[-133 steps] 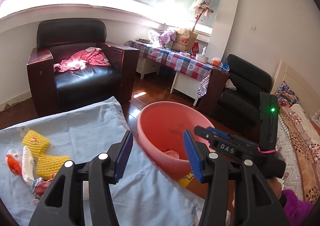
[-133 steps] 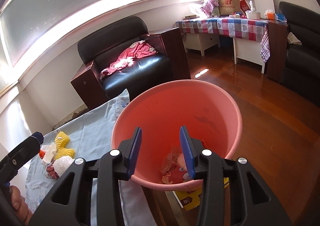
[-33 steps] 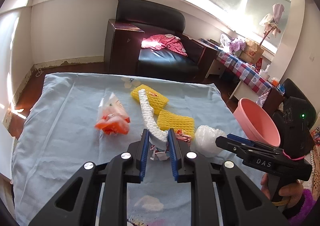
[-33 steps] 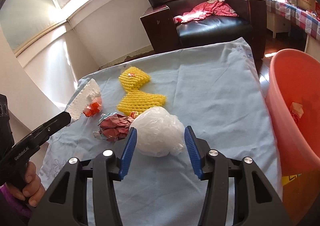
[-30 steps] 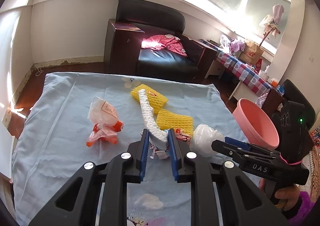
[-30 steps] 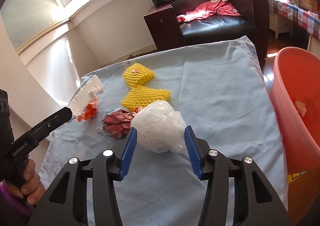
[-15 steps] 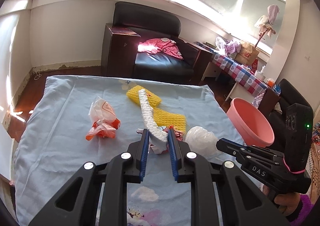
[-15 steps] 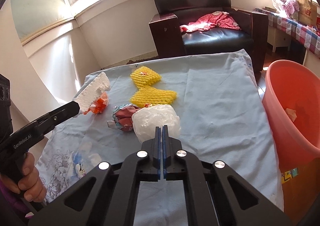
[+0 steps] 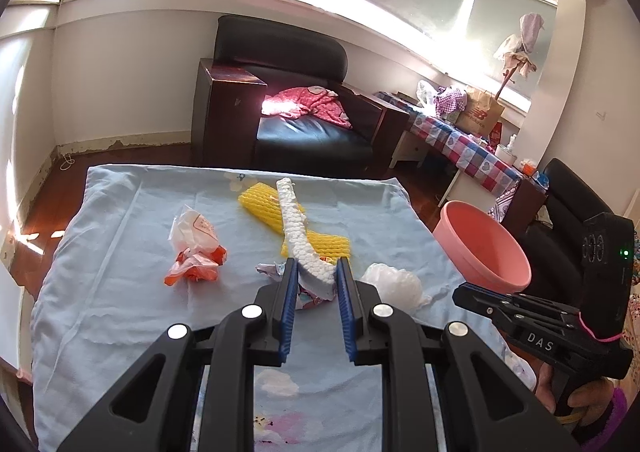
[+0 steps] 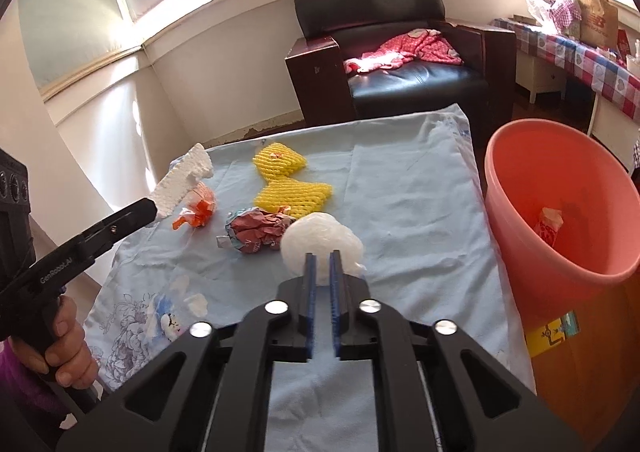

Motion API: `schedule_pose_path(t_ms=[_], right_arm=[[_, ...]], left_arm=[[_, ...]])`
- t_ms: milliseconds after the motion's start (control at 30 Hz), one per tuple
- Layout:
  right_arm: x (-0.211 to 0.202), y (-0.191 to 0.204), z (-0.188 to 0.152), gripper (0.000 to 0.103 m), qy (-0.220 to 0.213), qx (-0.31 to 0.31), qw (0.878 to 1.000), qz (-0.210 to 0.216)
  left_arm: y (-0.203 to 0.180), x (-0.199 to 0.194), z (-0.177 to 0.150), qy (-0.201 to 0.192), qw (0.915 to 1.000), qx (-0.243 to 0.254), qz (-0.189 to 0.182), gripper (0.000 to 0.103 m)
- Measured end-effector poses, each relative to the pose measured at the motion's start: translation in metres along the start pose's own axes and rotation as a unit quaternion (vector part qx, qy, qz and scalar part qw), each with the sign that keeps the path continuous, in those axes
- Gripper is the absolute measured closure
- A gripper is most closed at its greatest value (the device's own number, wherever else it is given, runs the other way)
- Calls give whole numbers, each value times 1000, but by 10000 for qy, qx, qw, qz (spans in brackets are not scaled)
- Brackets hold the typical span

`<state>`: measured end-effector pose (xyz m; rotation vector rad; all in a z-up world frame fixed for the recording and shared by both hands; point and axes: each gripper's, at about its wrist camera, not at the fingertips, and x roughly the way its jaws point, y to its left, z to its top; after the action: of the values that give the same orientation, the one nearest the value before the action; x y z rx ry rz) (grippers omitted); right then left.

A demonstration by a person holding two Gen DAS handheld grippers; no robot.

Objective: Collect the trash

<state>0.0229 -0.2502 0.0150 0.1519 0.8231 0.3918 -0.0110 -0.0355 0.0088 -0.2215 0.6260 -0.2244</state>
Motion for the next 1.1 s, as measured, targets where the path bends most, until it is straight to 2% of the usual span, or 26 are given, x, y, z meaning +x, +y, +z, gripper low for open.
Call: schedule_pose_path(t_ms=[33,100,467,500,567,600,633,700,800,1100], right_arm=[[3,-4,0,64,1,102,9999,52],[7,-9,-1,52,-14,195,9998,41],[66,-18,10,52,612,44,9981,-36],[68,-16,9,52,624,5,9980,-23],[68,-11,7,64,552,-91,9984,6],[67,-8,7,76,542,-135,9984,21],[66,-5,6,82,525,-185,9984,3],[61,-2,5,88,494,-256,9984,-25],[47,4,3,90,324,-312,9990,4],[-20,15,11,90,-720,-388,9966,-28]], left_arm=[[-1,0,-1,9,10000,6,-8,84],[-2,0,-2,25,10000,39,-20,84],[2,5,-1,87,9999,30,61,84],[1,5,-1,90,9999,33,64,84],[0,5,-1,90,9999,64,74,84],[0,5,-1,91,9999,80,82,84],[-1,5,-1,94,9999,82,79,84],[-1,5,-1,91,9999,70,67,84],[-4,3,-1,60,9999,104,42,84],[-24,-6,7,-136,9995,215,-205,84]])
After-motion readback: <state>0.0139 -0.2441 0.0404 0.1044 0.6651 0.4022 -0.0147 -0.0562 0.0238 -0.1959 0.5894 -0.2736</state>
